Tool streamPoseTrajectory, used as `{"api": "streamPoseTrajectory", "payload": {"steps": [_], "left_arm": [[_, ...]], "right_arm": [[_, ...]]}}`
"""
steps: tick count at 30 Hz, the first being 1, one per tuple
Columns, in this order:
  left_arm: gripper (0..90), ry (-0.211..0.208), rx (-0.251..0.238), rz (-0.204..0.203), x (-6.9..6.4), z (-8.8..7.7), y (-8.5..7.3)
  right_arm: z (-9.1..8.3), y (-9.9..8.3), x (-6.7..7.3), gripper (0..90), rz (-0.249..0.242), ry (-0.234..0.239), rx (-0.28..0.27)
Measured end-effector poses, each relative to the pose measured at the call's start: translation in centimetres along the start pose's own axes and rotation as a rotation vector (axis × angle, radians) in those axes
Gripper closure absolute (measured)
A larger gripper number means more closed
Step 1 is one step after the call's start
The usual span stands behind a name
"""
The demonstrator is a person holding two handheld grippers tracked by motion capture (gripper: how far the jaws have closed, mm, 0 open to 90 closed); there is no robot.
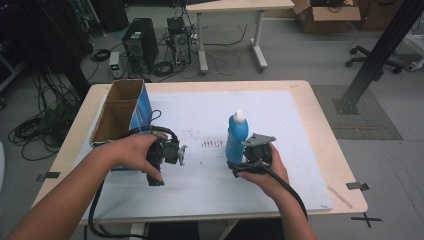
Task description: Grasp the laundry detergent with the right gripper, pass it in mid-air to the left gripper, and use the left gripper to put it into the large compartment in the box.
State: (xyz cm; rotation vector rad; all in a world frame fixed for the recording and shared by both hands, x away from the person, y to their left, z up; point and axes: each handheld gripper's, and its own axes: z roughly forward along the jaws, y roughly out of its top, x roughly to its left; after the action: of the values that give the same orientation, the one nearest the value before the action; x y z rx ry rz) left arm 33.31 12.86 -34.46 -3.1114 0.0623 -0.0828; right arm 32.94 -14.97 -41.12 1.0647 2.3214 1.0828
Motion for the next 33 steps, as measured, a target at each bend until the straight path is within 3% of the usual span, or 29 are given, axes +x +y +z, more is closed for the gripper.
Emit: {"api": "streamPoseTrajectory", "payload": {"steps": [18,25,33], "left_arm": [[7.0,-0.004,-0.010,0.003,-0.1,0.1,-0.2],[7.1,-0.007,-0.012,-0.003,0.0,0.3,-0.4],[7.3,-0.008,-0.013,0.005,0.1,0.4,-0.2]], "right_arm": [[2.2,0.3,1.1,1.5,0.119,-0.167,-0.143],[2.6,-0.2,0.8,1.7,0.181,-0.202,-0.184],[2.9,-0.6,0.7,2.6,0.207,-0.219,-0.216]]}}
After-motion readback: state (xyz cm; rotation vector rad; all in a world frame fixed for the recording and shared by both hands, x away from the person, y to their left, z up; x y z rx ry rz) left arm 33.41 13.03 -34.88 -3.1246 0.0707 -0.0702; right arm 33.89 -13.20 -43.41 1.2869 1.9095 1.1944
